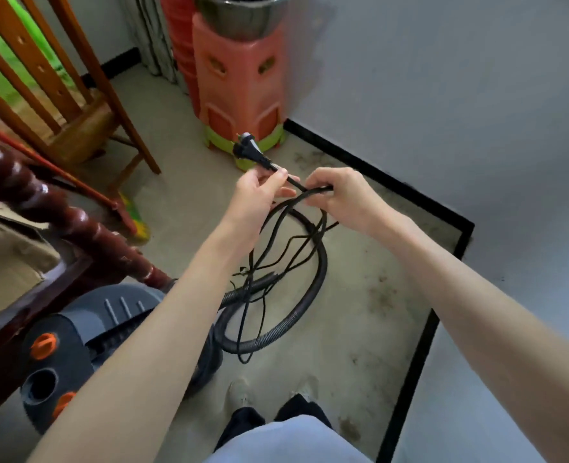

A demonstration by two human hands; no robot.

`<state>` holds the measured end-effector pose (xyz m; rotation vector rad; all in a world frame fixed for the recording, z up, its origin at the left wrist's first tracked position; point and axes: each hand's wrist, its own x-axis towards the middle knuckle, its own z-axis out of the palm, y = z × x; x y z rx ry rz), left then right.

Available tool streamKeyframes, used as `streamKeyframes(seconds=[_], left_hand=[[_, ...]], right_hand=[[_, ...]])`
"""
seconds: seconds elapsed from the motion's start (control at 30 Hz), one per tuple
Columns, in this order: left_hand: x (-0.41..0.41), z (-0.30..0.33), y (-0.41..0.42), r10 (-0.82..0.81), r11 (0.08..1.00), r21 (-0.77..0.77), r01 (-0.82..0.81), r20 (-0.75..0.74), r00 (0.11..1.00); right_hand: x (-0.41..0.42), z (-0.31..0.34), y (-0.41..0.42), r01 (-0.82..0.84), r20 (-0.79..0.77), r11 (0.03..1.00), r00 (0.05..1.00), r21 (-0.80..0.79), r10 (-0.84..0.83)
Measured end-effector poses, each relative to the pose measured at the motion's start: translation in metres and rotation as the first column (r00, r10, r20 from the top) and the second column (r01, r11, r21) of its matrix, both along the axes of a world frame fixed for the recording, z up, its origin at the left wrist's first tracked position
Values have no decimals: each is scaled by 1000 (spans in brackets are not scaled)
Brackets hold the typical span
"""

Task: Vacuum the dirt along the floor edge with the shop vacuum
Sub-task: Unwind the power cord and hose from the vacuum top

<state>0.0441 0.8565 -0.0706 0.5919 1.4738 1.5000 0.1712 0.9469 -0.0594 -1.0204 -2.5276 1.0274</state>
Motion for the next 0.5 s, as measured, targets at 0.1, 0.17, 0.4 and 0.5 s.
streamKeyframes(seconds=[0.1, 0.17, 0.4, 0.5], left_hand=[[24, 22, 31, -51, 998, 31, 53, -72, 996], [37, 29, 48, -107, 993, 39, 113, -137, 985], [77, 26, 85, -433, 901, -218, 375, -460, 775], [83, 11, 103, -456, 890, -240, 388, -449, 769]], right_hand=[[29, 20, 28, 52, -38, 998, 998, 20, -51], [48, 29, 45, 81, -60, 996, 995, 31, -79], [98, 36, 97, 84, -5, 986, 996, 143, -85], [106, 39, 113, 101, -36, 981, 995, 165, -96]])
